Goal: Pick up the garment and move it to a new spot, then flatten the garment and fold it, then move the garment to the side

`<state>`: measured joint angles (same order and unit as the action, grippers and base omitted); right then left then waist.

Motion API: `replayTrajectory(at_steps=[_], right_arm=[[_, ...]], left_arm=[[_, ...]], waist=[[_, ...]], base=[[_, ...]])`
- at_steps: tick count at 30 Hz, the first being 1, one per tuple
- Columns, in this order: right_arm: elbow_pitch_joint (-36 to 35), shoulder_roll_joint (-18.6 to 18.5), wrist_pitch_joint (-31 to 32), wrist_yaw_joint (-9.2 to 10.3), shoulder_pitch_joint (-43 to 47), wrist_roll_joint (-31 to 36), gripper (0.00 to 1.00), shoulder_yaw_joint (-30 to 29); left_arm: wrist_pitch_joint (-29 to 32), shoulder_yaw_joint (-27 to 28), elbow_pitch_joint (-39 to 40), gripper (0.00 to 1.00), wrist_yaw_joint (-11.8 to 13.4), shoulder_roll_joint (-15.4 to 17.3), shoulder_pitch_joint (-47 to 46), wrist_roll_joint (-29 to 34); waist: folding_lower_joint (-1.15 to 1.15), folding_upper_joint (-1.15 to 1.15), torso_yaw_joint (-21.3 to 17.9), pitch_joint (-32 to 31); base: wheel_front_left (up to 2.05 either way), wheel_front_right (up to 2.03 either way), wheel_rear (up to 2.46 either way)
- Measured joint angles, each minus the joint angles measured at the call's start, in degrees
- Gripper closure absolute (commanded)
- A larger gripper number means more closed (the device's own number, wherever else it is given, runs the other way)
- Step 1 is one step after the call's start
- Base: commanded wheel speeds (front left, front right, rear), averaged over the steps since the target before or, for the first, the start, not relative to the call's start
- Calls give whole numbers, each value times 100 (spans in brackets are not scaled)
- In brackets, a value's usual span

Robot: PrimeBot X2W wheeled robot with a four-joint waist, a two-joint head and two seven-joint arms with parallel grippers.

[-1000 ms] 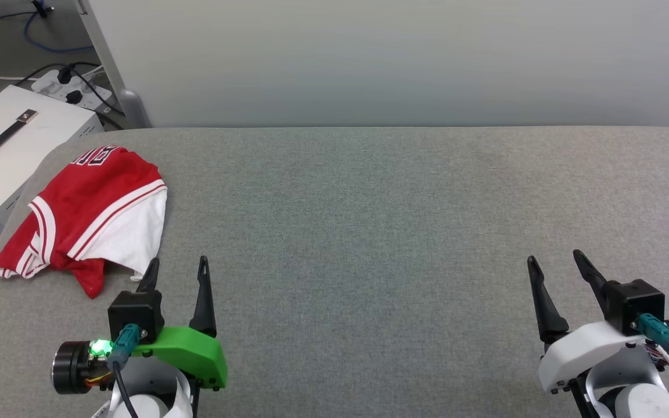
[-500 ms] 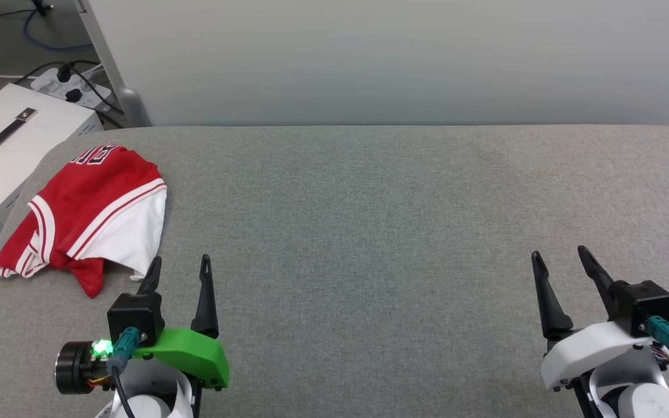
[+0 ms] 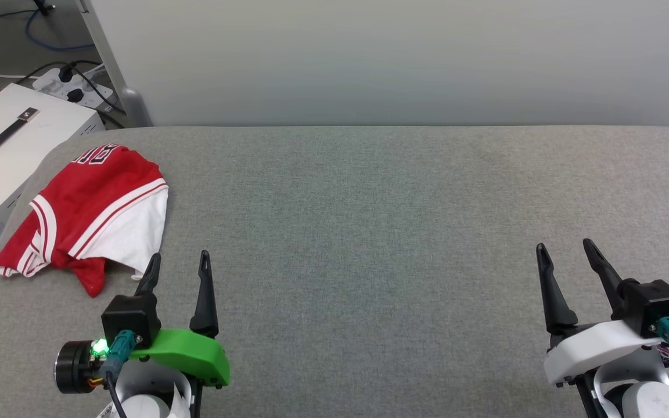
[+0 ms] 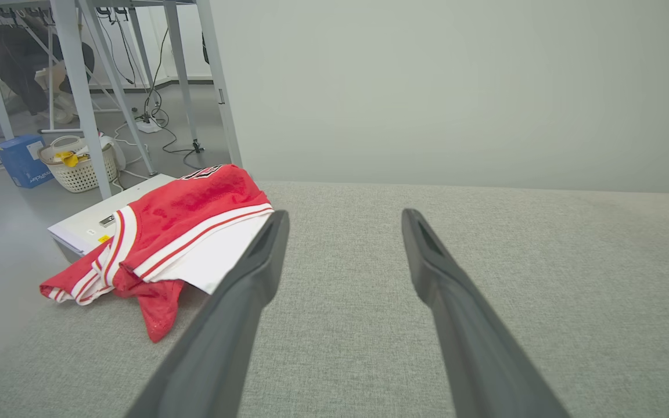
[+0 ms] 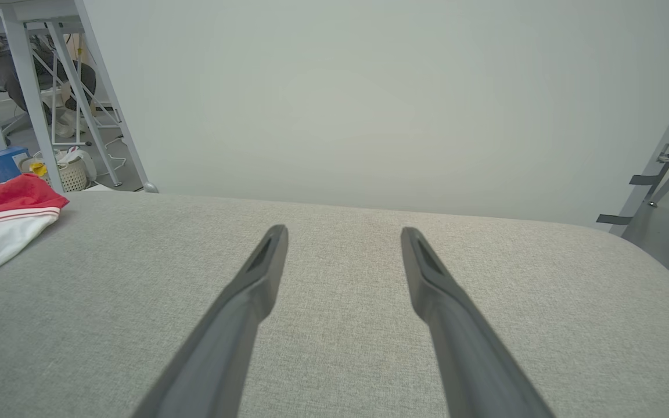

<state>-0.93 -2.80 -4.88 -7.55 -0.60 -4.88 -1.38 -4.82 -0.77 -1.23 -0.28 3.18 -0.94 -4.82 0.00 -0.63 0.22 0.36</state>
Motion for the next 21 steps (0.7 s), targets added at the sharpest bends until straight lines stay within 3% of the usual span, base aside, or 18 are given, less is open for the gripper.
replayTrajectory(at_steps=[21], right_arm=[[-10,-1,-252,0,1,-115,0,-41]], left_arm=[[-270,-56,-57,0,-1,0,3,-167]], waist=[[0,0,18,20]], base=[[0,0,0]])
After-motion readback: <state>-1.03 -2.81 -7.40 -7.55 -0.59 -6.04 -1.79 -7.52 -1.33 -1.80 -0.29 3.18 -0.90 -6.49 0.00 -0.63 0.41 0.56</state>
